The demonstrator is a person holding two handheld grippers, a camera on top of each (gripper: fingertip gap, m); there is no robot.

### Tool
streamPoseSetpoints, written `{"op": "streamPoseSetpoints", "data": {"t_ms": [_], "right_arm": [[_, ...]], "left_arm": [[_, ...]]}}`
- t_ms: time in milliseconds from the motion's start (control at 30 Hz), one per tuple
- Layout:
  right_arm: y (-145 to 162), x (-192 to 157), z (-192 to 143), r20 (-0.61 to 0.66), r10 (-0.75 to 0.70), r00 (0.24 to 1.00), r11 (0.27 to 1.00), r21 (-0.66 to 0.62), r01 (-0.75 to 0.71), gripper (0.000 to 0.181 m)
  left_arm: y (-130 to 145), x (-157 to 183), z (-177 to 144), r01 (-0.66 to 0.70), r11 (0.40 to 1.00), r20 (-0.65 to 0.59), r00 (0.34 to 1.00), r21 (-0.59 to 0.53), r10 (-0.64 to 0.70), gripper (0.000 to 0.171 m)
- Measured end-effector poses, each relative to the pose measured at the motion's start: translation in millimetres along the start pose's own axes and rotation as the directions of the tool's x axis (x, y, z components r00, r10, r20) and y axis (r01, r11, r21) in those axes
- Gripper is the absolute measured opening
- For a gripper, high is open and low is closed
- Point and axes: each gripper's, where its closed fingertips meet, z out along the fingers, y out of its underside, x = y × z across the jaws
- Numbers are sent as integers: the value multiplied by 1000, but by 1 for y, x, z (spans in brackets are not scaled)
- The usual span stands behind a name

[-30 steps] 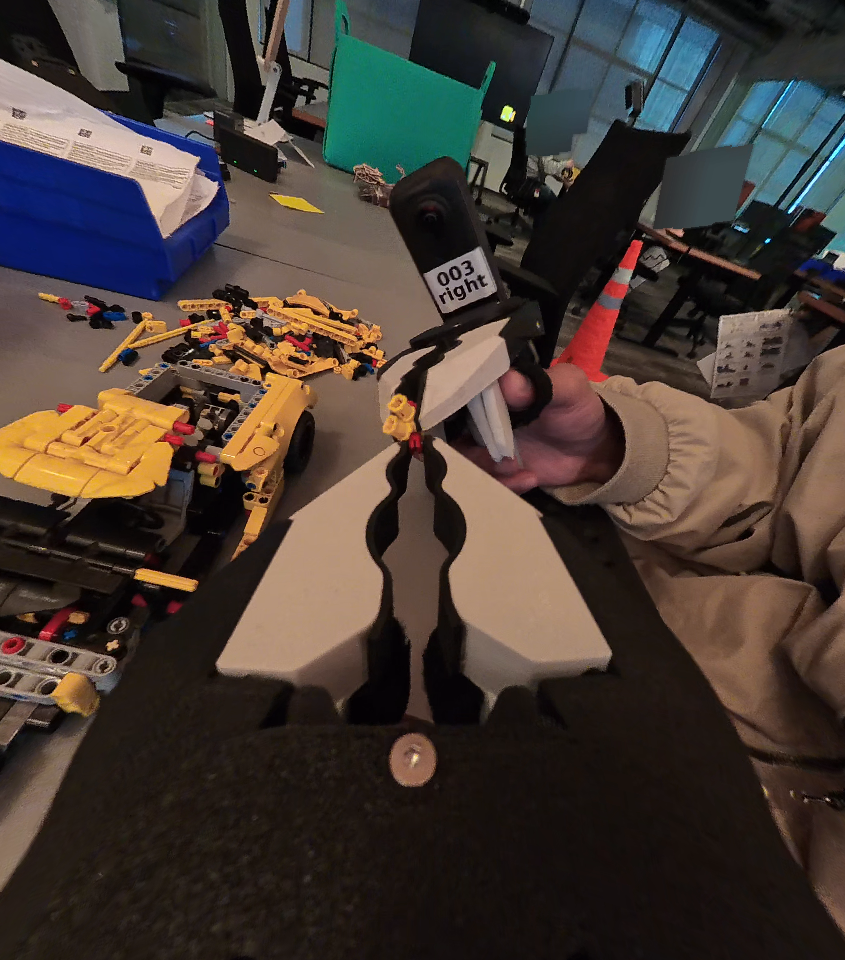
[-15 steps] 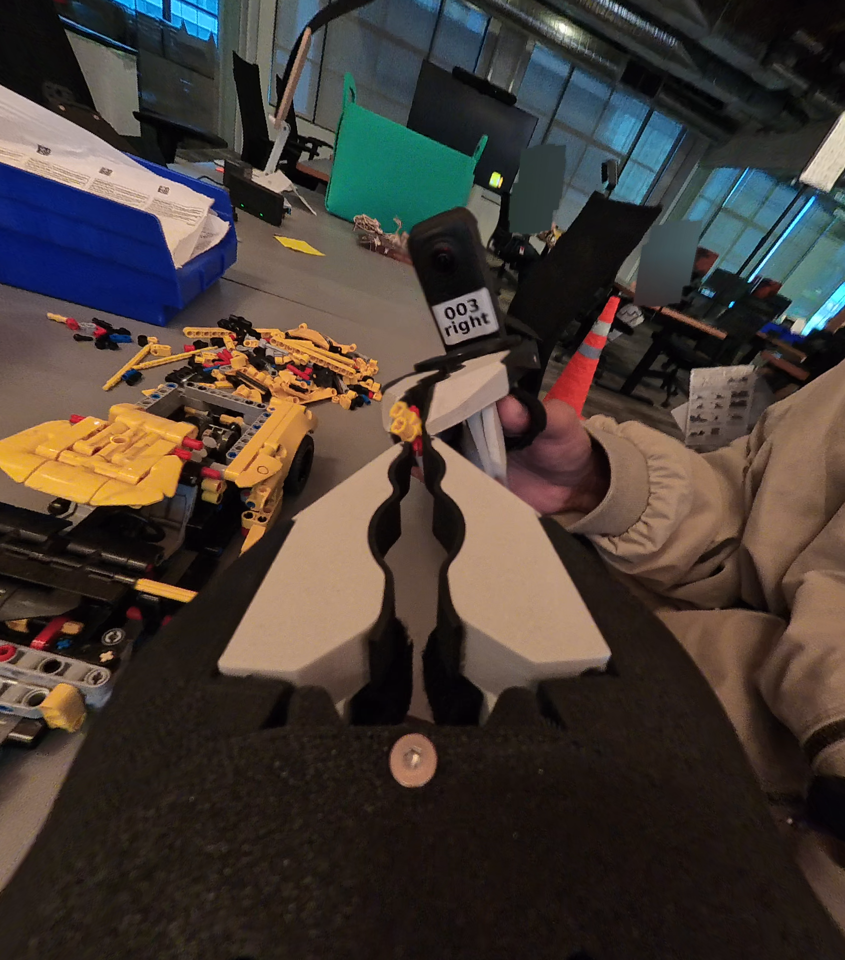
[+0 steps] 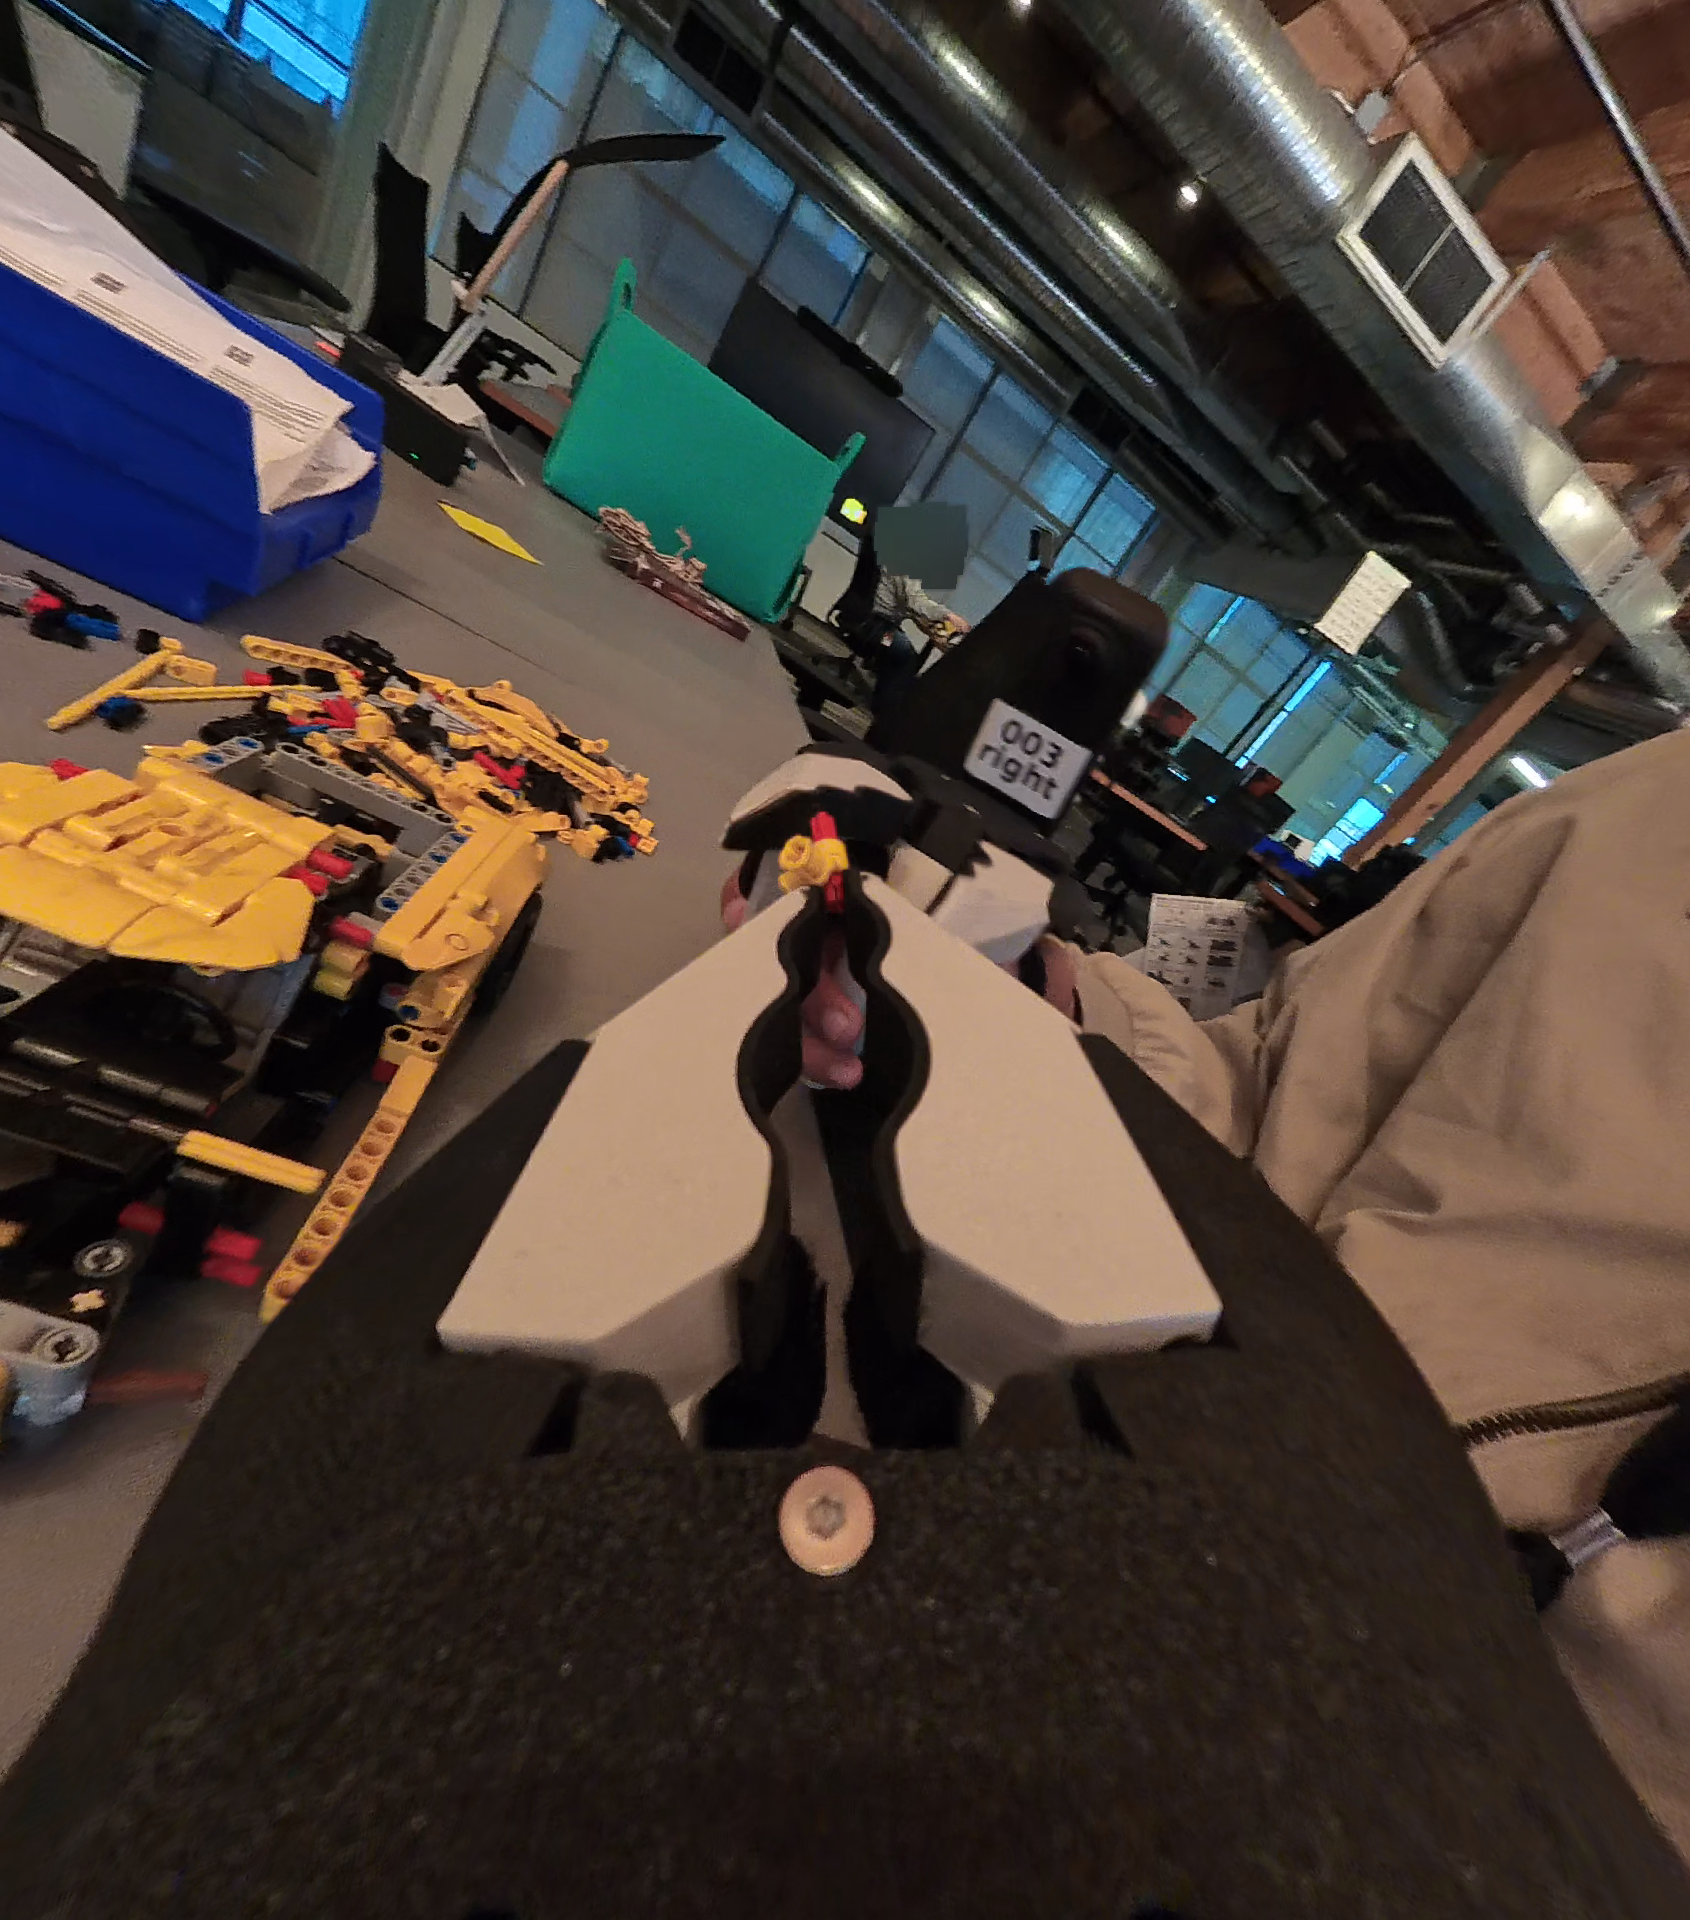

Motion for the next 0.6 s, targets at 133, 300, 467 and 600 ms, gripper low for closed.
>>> {"op": "streamPoseSetpoints", "data": {"t_ms": [133,300,467,600], "right_arm": [[-10,-15,-6,182,165,969,982,57,-178,20],[-6,-29,-7,305,271,913,959,-3,-284,18],[-5,-30,-8,317,286,904,954,-13,-298,5],[-8,-27,-10,326,355,876,929,-16,-370,5]], "left_arm": [[6,11,2,-7,1000,-66,998,-29,5,2],[5,28,0,-57,998,-137,989,-37,52,2],[6,27,-3,-79,996,-123,990,-48,72,2],[4,24,-4,-82,996,-110,991,-45,77,2]]}}
